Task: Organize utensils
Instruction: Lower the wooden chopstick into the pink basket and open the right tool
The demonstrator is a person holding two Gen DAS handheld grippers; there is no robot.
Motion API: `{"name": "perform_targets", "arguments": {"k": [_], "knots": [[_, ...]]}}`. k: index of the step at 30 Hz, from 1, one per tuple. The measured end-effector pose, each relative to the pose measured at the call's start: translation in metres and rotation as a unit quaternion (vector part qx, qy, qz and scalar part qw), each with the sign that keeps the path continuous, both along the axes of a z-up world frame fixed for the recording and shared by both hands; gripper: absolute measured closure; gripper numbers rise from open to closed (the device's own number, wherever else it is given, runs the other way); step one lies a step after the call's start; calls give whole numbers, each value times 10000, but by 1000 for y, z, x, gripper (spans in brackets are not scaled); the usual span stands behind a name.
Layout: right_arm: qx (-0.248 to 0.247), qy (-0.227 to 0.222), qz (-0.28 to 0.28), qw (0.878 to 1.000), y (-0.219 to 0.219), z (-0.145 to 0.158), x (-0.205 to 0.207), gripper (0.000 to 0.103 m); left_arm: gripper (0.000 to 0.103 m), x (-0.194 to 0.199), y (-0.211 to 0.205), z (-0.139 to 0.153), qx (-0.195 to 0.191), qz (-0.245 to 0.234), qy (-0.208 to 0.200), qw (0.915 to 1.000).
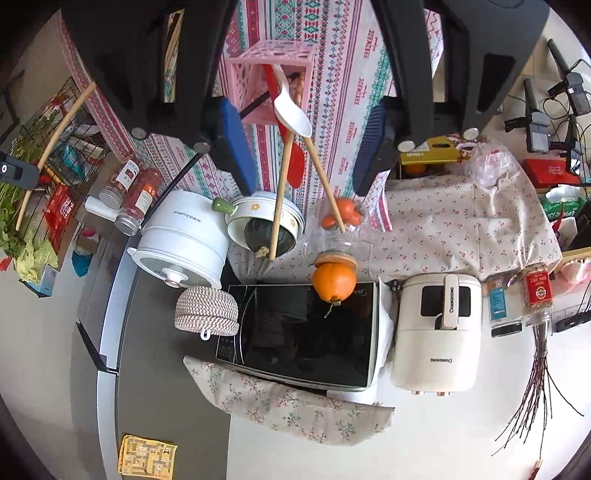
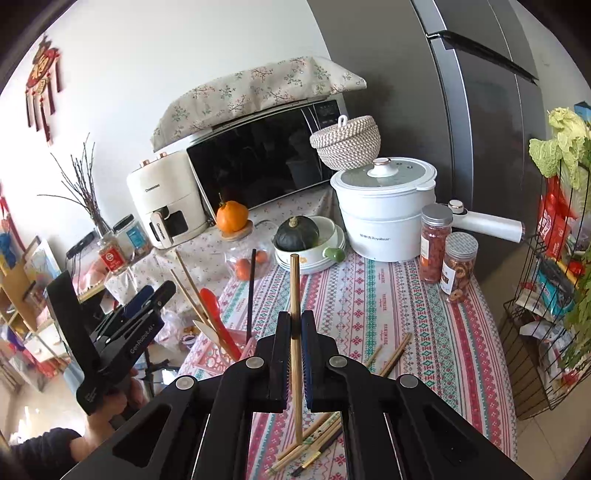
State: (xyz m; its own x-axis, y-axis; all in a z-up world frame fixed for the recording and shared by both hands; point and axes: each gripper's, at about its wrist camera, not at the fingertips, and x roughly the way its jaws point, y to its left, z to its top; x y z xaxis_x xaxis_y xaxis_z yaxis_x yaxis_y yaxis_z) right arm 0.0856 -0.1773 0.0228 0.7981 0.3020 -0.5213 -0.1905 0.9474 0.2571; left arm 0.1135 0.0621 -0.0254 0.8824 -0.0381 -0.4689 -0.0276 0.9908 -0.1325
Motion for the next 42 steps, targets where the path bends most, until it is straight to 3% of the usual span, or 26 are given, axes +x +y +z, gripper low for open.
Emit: {"name": "perform_targets", "arguments": {"k": [2, 4, 6, 13, 19, 30, 35, 37, 42], "knots": [[49, -161, 63, 9998, 6, 11, -2, 98, 41, -8, 8, 1, -111, 61, 364, 9993], [96, -325, 140, 9993, 14, 22, -4, 98, 28, -12, 15, -2, -221, 101, 743, 9969], [145, -470, 228, 9985, 24, 33, -4, 98, 22, -15, 20, -9, -313, 119, 1072, 9937], [102, -968, 374, 9946, 65, 58, 5, 98, 22, -14, 28, -36, -357, -14, 1794, 9831], [-47, -1031, 306, 9942, 90, 44, 32, 98, 22, -14, 39, -38, -499, -63, 1960, 9793], [-871, -368, 304, 9951, 127, -17, 75, 97, 22, -12, 52, -39, -764, -55, 2091, 9749], [-949, -168, 364, 9947, 136, -31, 82, 97, 22, -12, 52, -41, -806, -45, 2140, 9735], [-831, -105, 419, 9956, 136, -29, 82, 94, 21, -11, 51, -42, -779, -64, 2169, 9731], [-693, -177, 509, 9961, 127, -13, 70, 72, 17, -12, 46, -43, -622, -101, 2210, 9732]]}}
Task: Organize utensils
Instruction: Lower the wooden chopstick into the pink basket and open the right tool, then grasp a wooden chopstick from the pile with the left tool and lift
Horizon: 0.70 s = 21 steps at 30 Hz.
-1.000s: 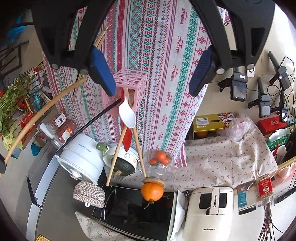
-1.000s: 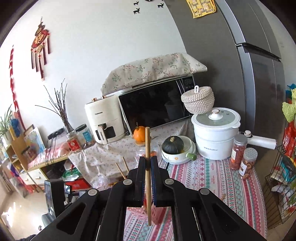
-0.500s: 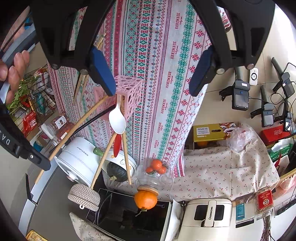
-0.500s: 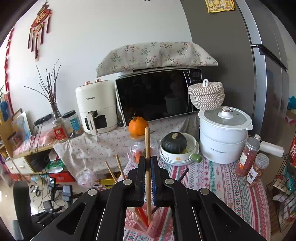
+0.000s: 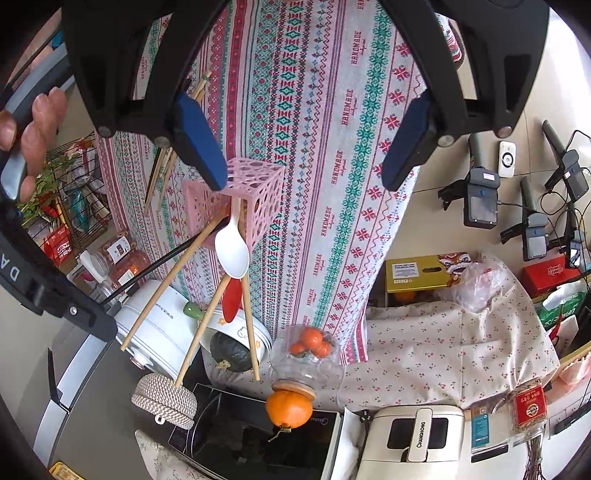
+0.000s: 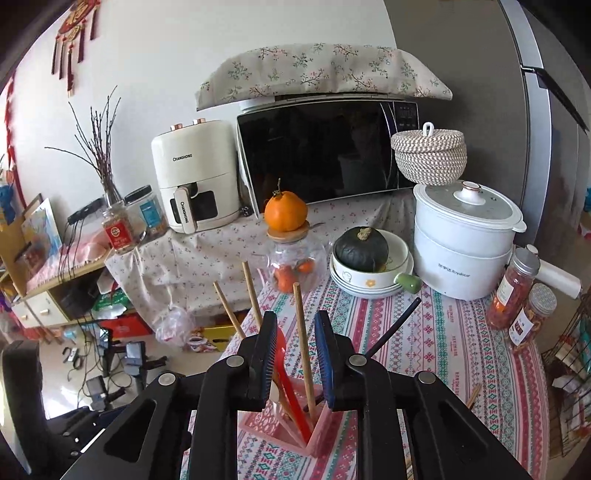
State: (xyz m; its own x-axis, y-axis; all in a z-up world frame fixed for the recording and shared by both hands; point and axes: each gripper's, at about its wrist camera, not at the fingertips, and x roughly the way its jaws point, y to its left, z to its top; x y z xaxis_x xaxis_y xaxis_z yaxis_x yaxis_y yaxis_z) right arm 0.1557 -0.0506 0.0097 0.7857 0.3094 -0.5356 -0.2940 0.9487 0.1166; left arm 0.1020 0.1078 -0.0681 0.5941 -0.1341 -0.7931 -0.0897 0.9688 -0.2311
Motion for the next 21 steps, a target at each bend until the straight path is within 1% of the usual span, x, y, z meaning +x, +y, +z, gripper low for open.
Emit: {"name": "perform_targets", "arguments": {"k": [1, 2, 3, 4, 6, 9, 12, 16, 18, 21], "knots": [[3, -38, -6, 10000, -3, 4, -4, 69, 17, 0, -2, 0, 19, -26, 20, 10000], [23, -62, -3, 10000, -6, 7, -8, 61, 17, 0, -4, -1, 28, -57, 40, 10000], [56, -71, 11, 10000, -11, 10, -12, 56, 16, 0, -6, -1, 39, -90, 57, 9999], [90, -67, 20, 9999, -16, 13, -16, 54, 16, -1, -8, -1, 55, -120, 74, 9999], [109, -35, 17, 9999, -27, 16, -23, 47, 15, -2, -14, -2, 98, -205, 99, 9997], [48, 113, -63, 9999, -45, 14, -33, 39, 14, -4, -23, -3, 236, -312, 80, 9992], [-42, 365, -175, 9992, -64, 5, -41, 34, 11, -7, -35, -5, 390, -472, 85, 9981], [-180, 672, -402, 9968, -89, -14, -49, 28, 10, -10, -52, -11, 556, -651, 133, 9962], [-167, 835, -507, 9951, -102, -25, -51, 25, 10, -10, -60, -14, 630, -753, 175, 9950], [-163, 1130, -656, 9913, -119, -42, -51, 22, 10, -12, -72, -19, 737, -920, 253, 9927]]}}
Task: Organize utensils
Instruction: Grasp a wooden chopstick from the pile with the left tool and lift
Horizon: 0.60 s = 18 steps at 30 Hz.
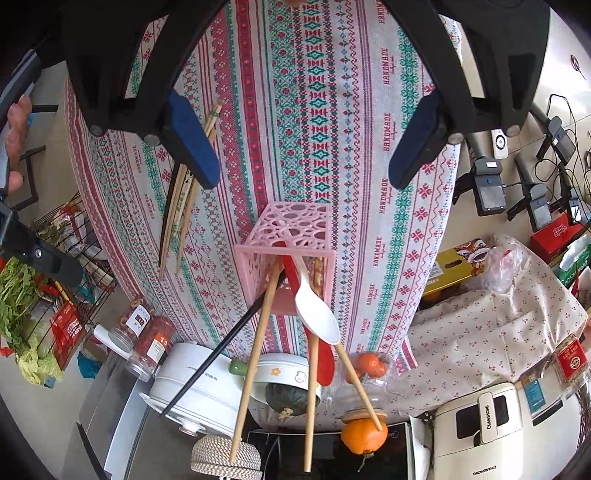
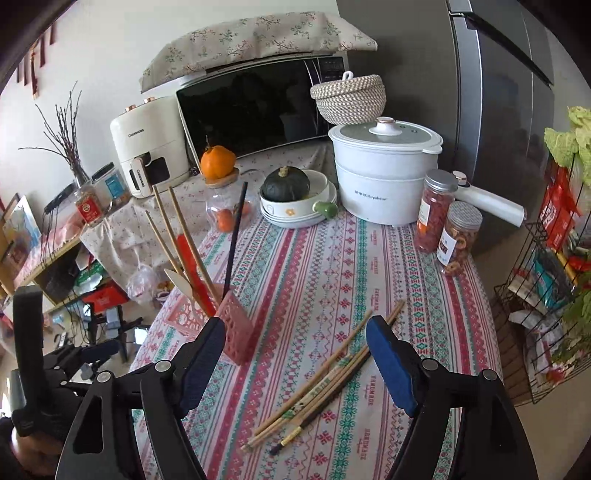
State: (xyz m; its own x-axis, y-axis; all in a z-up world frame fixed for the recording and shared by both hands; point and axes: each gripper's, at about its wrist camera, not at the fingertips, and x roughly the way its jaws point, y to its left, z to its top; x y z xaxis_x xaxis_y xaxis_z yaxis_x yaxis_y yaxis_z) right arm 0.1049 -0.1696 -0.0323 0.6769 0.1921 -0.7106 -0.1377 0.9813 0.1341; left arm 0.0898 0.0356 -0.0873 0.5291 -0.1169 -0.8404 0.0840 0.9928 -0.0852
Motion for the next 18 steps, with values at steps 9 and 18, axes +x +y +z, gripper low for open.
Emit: {"name": "perform_targets", "arguments": {"k": [9, 18], "knots": [[-189, 909, -95, 9956, -34, -39, -4, 20, 10, -6, -31, -18, 434, -401, 202, 9980], [-463, 1341, -344, 9893, -68, -60, -7, 20, 10, 0, -70, -26, 594, -849, 405, 9938]]}}
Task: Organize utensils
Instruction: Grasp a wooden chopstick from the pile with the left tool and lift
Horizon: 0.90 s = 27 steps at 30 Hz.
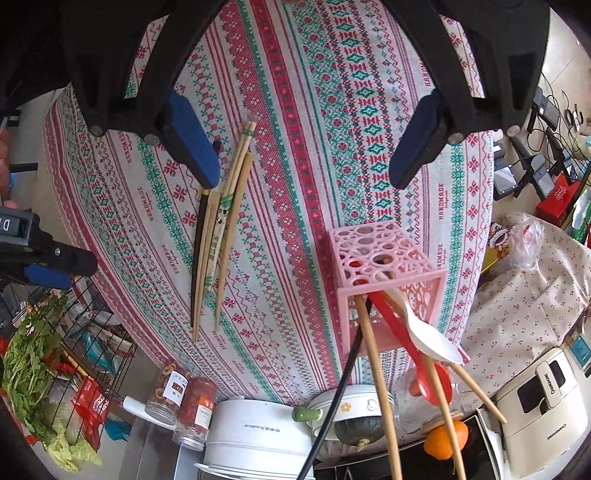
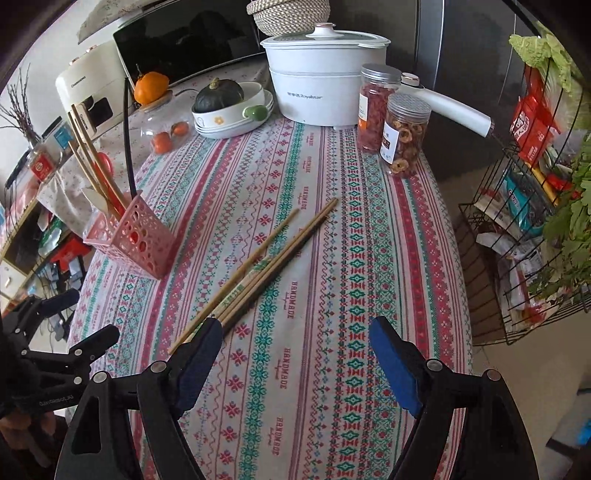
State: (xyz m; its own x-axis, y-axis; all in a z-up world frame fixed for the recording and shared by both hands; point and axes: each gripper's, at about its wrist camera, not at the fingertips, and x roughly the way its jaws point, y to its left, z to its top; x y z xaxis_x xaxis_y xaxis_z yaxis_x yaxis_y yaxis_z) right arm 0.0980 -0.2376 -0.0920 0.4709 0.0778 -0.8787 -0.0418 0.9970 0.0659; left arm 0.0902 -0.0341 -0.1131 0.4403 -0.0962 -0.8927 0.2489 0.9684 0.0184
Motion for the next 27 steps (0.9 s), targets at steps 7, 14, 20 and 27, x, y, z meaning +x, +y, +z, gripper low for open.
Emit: {"name": "perform_targets", "arguments": {"k": [7, 14, 20, 27], "knots": [[-30, 171, -168, 9997, -25, -7, 9, 20, 46, 22, -33, -11, -165, -210, 256, 9993], [136, 296, -468, 9984, -48, -13, 19, 20, 88, 66, -76, -40, -242, -326, 666, 9970], [266, 429, -632, 9967, -64, -21, 25, 20, 93, 107, -97, -56, -348, -171, 748, 9964], [314, 473, -722, 9958, -74, -23, 31, 20, 93, 139, -121, -72, -279, -195, 794, 9963]]}}
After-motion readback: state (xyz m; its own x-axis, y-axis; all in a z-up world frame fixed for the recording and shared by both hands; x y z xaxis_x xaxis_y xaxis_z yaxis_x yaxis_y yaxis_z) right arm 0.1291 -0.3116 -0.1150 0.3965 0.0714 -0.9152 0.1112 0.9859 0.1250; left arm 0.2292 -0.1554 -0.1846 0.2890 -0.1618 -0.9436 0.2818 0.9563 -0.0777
